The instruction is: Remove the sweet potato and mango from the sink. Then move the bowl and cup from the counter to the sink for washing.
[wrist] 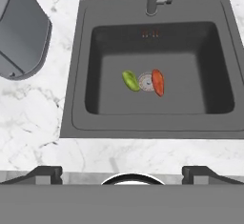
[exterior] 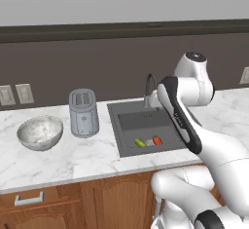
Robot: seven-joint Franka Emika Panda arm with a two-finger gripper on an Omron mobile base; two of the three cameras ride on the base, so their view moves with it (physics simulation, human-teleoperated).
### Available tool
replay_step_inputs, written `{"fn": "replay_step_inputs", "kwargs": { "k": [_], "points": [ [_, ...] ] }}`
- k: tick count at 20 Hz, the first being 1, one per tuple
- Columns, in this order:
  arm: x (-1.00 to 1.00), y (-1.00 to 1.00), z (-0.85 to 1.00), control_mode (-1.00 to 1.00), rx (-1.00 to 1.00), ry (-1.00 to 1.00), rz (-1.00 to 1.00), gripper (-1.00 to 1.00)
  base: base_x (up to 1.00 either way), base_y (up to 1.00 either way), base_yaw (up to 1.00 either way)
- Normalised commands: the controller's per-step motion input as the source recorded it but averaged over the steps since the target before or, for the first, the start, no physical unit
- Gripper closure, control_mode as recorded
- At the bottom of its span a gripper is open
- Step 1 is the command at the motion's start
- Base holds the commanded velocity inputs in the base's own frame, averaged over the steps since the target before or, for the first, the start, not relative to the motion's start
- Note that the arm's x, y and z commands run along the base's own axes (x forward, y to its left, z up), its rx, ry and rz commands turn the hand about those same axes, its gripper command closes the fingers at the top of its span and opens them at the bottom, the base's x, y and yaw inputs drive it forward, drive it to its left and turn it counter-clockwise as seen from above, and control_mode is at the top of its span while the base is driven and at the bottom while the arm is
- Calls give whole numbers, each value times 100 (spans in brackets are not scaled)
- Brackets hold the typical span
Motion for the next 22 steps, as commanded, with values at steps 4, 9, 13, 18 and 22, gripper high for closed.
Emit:
{"fn": "replay_step_inputs", "kwargs": {
  "k": [4, 9, 13, 18, 22],
  "points": [
    [0, 0, -14, -100, 0, 0, 0, -100, 0, 0, 0],
    [0, 0, -14, -100, 0, 0, 0, -100, 0, 0, 0],
    [0, 0, -14, -100, 0, 0, 0, -100, 0, 0, 0],
    [0, -1, -15, -100, 0, -1, 0, -100, 0, 0, 0],
    [0, -2, -15, -100, 0, -2, 0, -100, 0, 0, 0]
  ]
}}
